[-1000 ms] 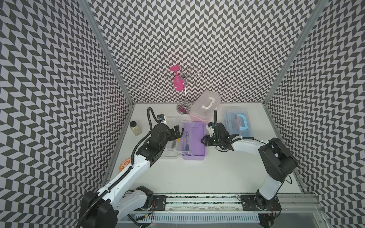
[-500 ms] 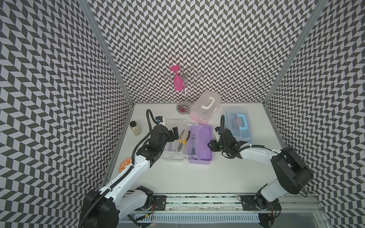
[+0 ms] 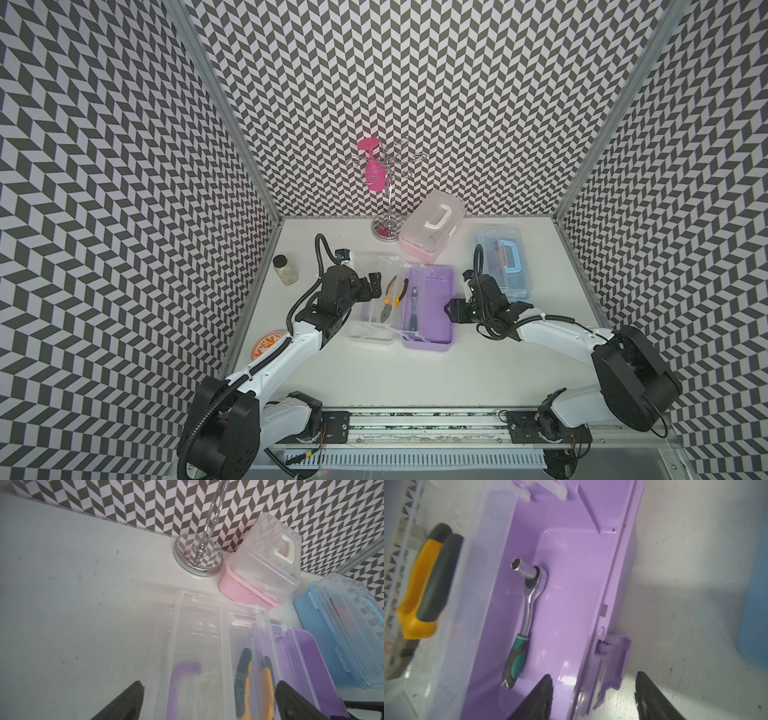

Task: Close toolboxes
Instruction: Move the toolbox to the center of the board.

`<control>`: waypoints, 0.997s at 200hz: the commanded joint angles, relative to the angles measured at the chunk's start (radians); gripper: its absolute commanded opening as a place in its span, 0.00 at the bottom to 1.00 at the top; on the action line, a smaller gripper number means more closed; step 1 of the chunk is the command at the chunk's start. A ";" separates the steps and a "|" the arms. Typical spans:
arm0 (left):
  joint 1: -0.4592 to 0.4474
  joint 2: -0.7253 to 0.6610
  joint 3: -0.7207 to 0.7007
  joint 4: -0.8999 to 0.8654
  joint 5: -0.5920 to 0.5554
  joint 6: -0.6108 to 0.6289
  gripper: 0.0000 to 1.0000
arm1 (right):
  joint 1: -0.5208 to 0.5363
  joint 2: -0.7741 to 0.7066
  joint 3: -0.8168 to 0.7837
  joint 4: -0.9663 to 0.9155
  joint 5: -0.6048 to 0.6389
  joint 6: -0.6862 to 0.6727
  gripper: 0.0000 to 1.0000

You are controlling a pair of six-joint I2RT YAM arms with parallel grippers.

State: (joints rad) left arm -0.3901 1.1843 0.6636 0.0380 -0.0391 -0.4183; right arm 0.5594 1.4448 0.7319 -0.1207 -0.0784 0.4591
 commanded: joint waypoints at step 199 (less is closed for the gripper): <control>-0.133 0.091 0.010 0.211 0.187 -0.054 0.99 | -0.027 0.074 0.044 0.293 -0.332 0.065 0.69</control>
State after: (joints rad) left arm -0.4973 1.2808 0.6407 0.2085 0.1177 -0.4557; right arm 0.5335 1.5173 0.7879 0.1055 -0.3923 0.5205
